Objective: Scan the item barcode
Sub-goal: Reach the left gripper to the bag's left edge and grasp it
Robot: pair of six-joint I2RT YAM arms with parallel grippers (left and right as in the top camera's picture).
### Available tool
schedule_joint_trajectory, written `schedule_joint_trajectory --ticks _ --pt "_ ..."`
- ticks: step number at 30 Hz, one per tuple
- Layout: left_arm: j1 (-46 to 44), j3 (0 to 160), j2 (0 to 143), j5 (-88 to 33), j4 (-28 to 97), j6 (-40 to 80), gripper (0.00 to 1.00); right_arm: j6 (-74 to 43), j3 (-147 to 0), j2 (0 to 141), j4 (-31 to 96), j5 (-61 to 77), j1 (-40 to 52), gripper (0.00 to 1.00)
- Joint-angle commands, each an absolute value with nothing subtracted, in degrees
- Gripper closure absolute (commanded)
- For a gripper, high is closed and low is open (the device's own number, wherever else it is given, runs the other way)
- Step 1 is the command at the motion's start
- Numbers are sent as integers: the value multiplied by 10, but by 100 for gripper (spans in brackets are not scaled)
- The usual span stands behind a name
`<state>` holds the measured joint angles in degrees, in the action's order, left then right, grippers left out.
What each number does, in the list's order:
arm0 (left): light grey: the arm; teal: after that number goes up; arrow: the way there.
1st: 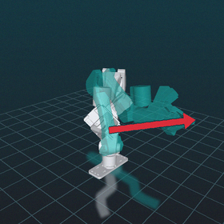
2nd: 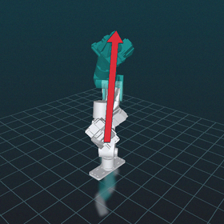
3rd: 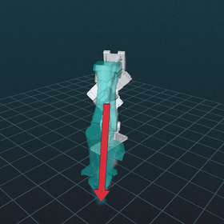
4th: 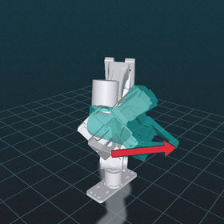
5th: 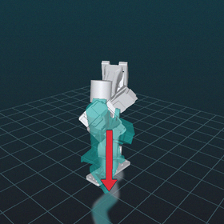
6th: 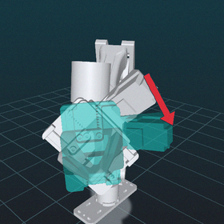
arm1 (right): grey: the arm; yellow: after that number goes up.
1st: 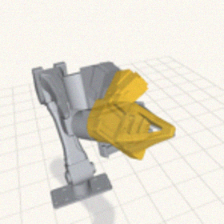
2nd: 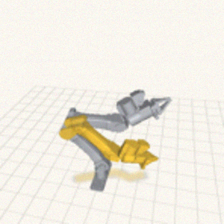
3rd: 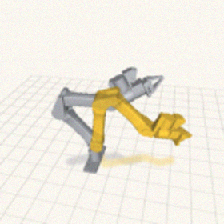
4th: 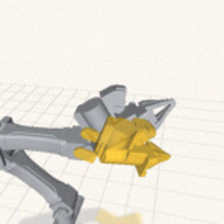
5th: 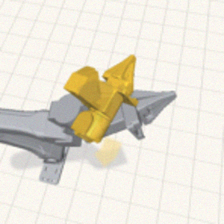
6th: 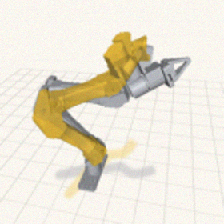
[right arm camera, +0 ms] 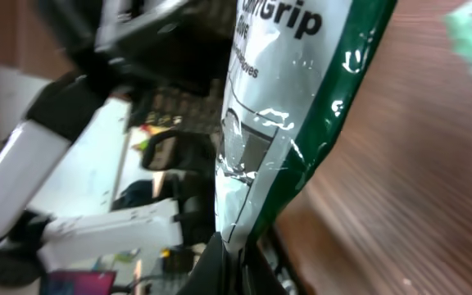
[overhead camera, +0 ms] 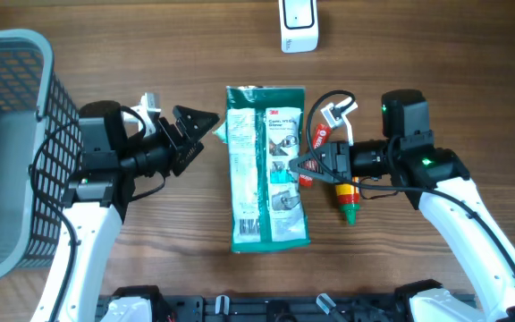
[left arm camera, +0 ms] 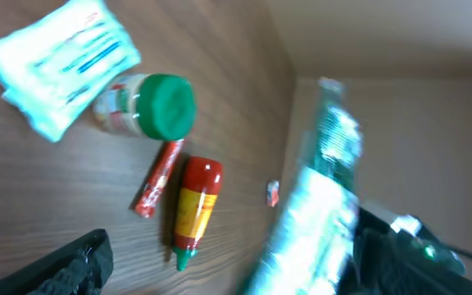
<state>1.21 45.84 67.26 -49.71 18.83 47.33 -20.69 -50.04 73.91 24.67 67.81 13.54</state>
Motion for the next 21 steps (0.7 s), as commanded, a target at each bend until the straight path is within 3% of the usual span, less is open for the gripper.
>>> schedule_joint_trajectory --ticks 1,13,21 --pt "10 457 642 -536 173 437 4 -197 -511 736 243 626 134 96" --pt "-43 457 642 -529 137 409 5 -274 -511 760 124 766 135 96" --pt "-51 457 645 -529 74 416 38 -273 -510 760 133 771 153 96"
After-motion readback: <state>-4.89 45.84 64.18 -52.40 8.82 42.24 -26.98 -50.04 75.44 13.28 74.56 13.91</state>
